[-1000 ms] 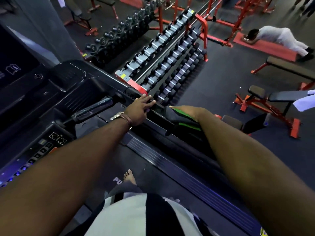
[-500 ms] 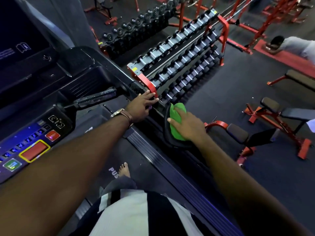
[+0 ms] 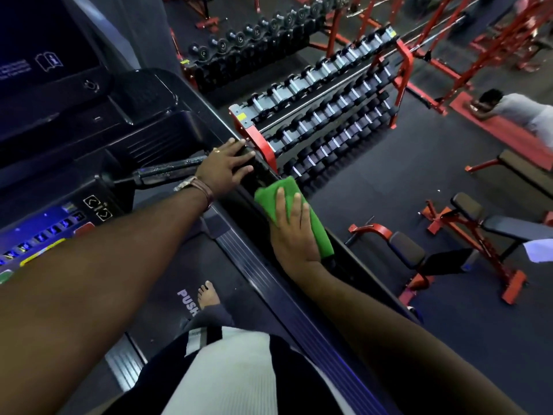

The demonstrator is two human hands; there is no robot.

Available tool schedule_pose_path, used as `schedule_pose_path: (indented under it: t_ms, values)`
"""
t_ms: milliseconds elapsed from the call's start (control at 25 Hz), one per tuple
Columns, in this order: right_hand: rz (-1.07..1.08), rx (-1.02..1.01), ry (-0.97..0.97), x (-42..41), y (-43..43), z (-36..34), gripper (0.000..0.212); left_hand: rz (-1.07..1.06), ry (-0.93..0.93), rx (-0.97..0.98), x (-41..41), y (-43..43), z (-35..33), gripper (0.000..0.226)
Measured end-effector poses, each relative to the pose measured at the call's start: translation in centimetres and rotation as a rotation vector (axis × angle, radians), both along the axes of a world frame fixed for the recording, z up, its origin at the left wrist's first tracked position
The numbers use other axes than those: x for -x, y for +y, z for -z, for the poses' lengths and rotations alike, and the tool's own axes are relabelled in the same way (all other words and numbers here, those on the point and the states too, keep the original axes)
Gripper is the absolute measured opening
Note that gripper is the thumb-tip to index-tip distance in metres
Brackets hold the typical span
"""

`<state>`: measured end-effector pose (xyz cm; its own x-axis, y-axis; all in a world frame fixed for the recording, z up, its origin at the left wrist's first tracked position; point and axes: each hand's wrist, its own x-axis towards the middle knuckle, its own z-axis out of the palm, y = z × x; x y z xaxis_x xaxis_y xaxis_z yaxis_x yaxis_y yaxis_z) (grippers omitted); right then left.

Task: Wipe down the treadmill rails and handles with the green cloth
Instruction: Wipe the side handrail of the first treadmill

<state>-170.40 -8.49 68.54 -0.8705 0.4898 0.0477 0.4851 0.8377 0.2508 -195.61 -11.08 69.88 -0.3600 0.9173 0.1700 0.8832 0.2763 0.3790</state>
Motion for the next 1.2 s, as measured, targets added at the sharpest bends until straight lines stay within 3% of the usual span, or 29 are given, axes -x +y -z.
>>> schedule_pose_path:
  t_ms: [120,360,600,840,920,1000,1080,1200]
  values:
    - [-0.119,-0.127,-0.163,-2.9,-0.6,1.3,0.066,0.003,0.009,0.000,-0.3,-0.1,0.4,0.044]
    - [-0.259,-0.353,-0.485,3.2,0.1,2.5,0.065,-0.025,-0.121,0.003,-0.4,-0.5,0.7,0.045]
    - [-0.335,-0.443,-0.462,0.8,0.6,1.1,0.064,-0.040,-0.139,-0.049,-0.4,-0.4,0.4,0.040]
    - [-0.314,-0.460,-0.680,4.6,-0.4,1.2,0.063,0.054,-0.052,-0.032,1.0,-0.7,-0.6,0.039]
    - [-0.374,-0.385,-0.627,2.8,0.5,0.3,0.052,0.140,-0.081,-0.053,2.8,-1.3,-0.6,0.036]
    - [-0.394,-0.204,-0.377,1.3,1.9,-1.2,0.047,0.219,-0.118,-0.088,4.0,-1.8,-0.3,0.037]
    - [-0.257,-0.022,-0.096,1.1,2.5,-2.6,0.058,0.252,-0.076,-0.114,4.3,-1.9,0.2,0.045]
    - [0.007,0.246,0.037,4.1,2.5,-3.8,0.077,0.267,-0.037,-0.122,4.2,-1.8,0.4,0.054]
